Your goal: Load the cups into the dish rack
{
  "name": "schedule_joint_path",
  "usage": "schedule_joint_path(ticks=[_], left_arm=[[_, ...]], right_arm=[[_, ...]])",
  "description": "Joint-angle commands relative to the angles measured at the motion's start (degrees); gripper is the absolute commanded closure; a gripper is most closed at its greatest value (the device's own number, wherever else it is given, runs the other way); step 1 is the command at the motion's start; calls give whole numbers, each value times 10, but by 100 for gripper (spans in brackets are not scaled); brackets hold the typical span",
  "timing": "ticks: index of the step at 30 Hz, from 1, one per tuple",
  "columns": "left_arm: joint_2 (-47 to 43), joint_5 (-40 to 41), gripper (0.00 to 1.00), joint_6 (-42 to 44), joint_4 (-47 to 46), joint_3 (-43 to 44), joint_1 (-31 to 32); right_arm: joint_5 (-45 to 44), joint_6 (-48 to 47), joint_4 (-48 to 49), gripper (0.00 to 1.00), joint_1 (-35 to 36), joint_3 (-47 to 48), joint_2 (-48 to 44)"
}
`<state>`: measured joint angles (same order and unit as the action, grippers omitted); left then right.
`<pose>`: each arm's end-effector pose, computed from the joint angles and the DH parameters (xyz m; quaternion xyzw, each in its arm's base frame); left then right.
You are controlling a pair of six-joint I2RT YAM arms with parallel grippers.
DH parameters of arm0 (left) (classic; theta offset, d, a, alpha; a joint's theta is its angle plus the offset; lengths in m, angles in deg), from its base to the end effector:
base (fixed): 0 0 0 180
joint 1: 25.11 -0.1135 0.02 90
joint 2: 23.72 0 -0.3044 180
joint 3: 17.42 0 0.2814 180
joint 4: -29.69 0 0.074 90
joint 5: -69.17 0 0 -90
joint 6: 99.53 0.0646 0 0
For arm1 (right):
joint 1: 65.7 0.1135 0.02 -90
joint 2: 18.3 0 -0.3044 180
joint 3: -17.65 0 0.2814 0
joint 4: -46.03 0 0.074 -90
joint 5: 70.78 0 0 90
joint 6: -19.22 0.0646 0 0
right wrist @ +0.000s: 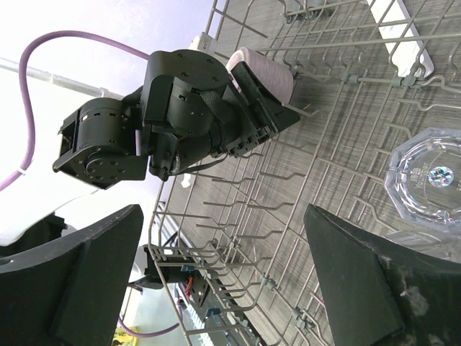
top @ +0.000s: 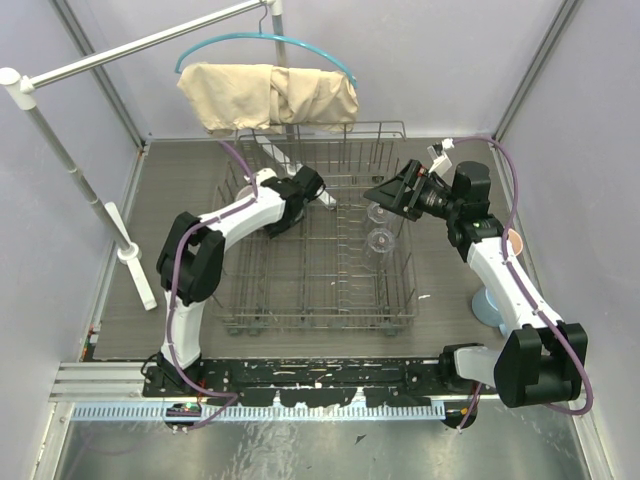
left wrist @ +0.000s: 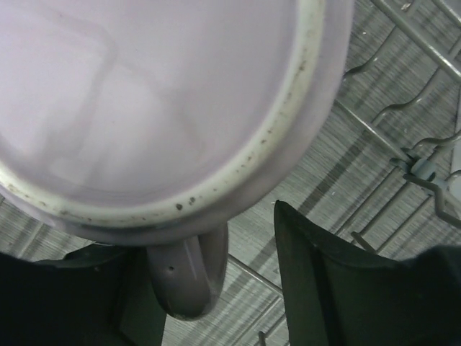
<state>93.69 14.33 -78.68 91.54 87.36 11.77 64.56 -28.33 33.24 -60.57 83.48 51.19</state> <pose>0.3972 -0.2515 0.2000 -0.3017 0.8960 0.0772 0.3165 0.3033 0.0734 0.3468 0.0179 0.7741 0.5053 0.3809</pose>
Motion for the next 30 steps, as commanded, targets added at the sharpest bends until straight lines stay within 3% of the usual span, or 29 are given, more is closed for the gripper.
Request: schedule_joint_path(ticks=[1,7,14,25,30], left_arm=[[-28,22,35,10,27,-8,-1],[-47,35,25,26,31,6,7],[-87,41,23,57,24,15,11],[-196,31,19,120,-7,-6,20],[-291,-16,19,173,-53,-44,31]], right_arm=[[10,3,26,0,-2,16,-5],[11,3,24,0,-2,21,-4],[2,-10,0,0,-2,33,-1],[-72,-93,-129,0,-2,86,-3],[-152,-133,-232,0,-5,107,-20]])
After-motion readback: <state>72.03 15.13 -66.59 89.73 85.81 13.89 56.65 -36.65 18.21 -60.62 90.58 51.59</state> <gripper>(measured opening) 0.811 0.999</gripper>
